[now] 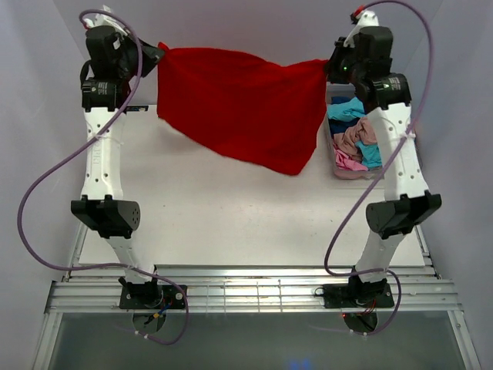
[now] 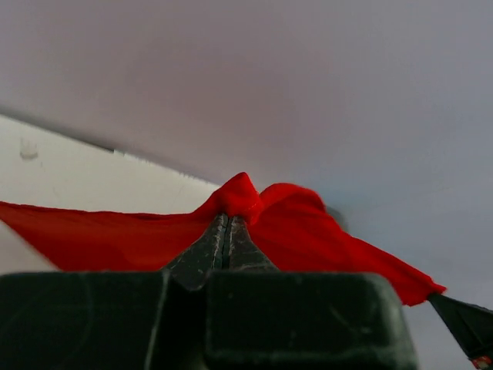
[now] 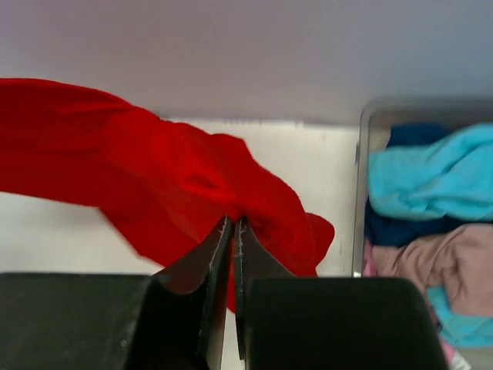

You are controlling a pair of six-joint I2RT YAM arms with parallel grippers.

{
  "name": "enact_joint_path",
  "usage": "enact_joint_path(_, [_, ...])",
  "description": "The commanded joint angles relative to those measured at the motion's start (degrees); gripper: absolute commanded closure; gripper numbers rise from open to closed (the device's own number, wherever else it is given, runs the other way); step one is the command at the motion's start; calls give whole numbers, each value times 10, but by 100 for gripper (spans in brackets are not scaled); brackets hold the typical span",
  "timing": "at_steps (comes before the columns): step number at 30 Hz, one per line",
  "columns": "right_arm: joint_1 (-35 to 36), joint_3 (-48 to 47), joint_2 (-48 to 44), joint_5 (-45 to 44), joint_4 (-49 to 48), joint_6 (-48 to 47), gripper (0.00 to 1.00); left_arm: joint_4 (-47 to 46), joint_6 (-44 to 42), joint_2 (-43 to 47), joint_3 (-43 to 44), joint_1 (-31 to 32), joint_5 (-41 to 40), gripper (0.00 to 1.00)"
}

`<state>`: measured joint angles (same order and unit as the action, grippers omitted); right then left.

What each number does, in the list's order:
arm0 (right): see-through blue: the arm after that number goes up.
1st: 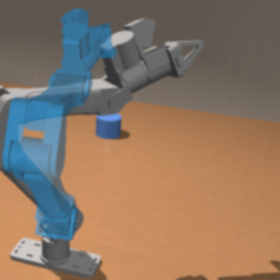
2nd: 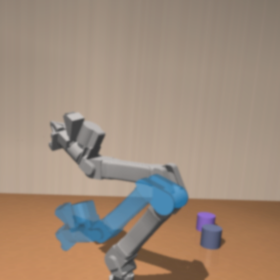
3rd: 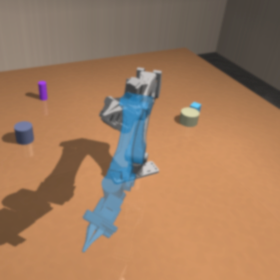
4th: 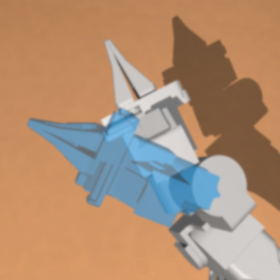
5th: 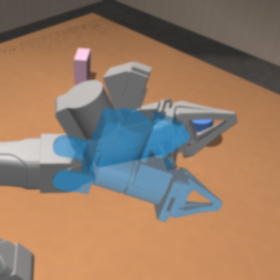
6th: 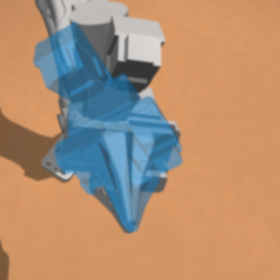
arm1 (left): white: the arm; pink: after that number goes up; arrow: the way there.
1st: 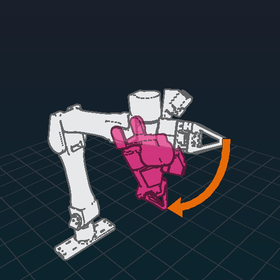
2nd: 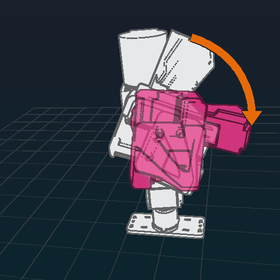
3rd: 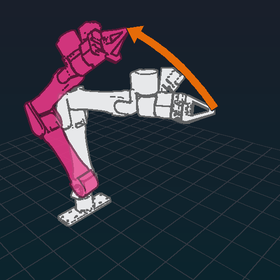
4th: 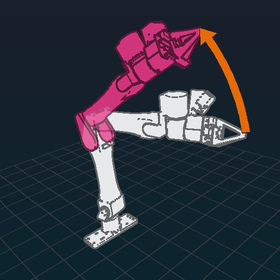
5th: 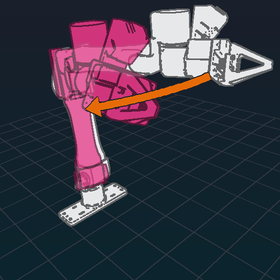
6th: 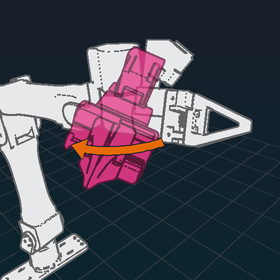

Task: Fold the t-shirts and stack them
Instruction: Flatten out the tshirt

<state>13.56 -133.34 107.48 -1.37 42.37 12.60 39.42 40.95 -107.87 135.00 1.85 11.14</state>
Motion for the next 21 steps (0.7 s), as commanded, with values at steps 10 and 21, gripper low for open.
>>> enact_joint_path(10, [-4,237,-184,67,-125,-53,92,-161,-68,248,-378,-9,-2,100])
enact_joint_path(21, [47,616,-294,70,-85,-37,92,-92,-129,373,-693,-8,-20,100])
